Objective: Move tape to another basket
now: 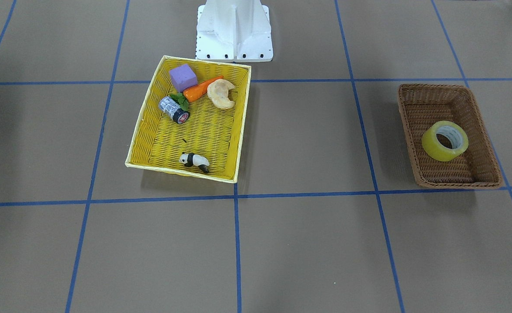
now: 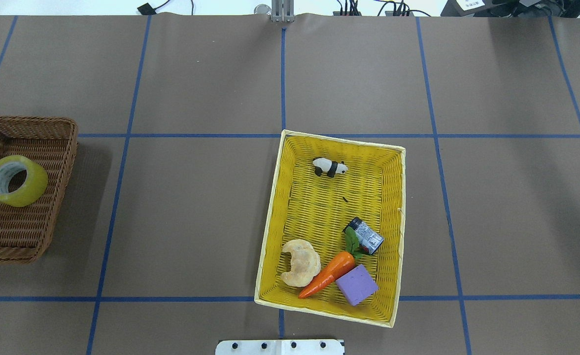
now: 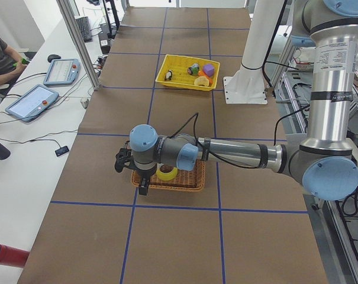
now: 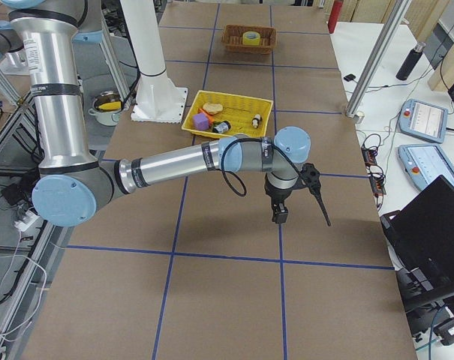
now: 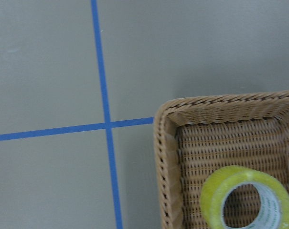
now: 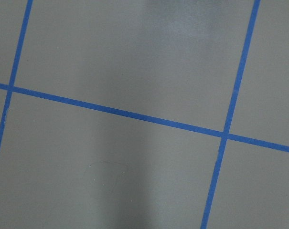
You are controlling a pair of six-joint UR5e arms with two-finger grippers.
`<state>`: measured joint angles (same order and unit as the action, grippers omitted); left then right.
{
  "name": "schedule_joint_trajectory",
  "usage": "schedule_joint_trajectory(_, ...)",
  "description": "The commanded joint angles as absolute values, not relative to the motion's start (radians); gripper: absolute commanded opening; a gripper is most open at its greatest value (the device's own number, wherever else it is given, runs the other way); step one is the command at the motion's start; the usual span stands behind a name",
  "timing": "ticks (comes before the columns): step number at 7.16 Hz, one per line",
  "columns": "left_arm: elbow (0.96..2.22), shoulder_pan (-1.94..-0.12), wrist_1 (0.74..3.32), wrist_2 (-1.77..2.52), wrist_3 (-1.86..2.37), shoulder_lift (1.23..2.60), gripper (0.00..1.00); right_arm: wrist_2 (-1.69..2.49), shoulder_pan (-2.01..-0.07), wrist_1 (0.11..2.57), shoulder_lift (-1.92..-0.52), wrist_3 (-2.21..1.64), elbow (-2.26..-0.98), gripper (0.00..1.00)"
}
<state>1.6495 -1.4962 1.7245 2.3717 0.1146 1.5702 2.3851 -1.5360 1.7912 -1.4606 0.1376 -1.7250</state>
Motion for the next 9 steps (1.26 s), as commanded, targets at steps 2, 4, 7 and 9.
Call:
schedule_joint_trajectory(2,1.661,-1.577,1.513,2.367,0.083,1.696,0.98,2.364,-1.528,1.750,-1.462,0.132,-1.717,1.00)
schedule_joint_trajectory(4,1.641,-1.571,1.459,2.225,0.043,1.729,0.98,2.355,-1.526,1.750,-1.457,0.140,-1.720,1.00)
schedule_joint_trajectory(7,1.644,-1.568,1.463,2.333,0.048,1.672,0.98,2.289,-1.526,1.752,-1.447,0.135,-1.709,1.00)
schedule_joint_trajectory(9,1.657,-1.568,1.466,2.324,0.051,1.667,0.98,2.279,-1.526,1.752,-1.459,0.120,-1.712,1.00)
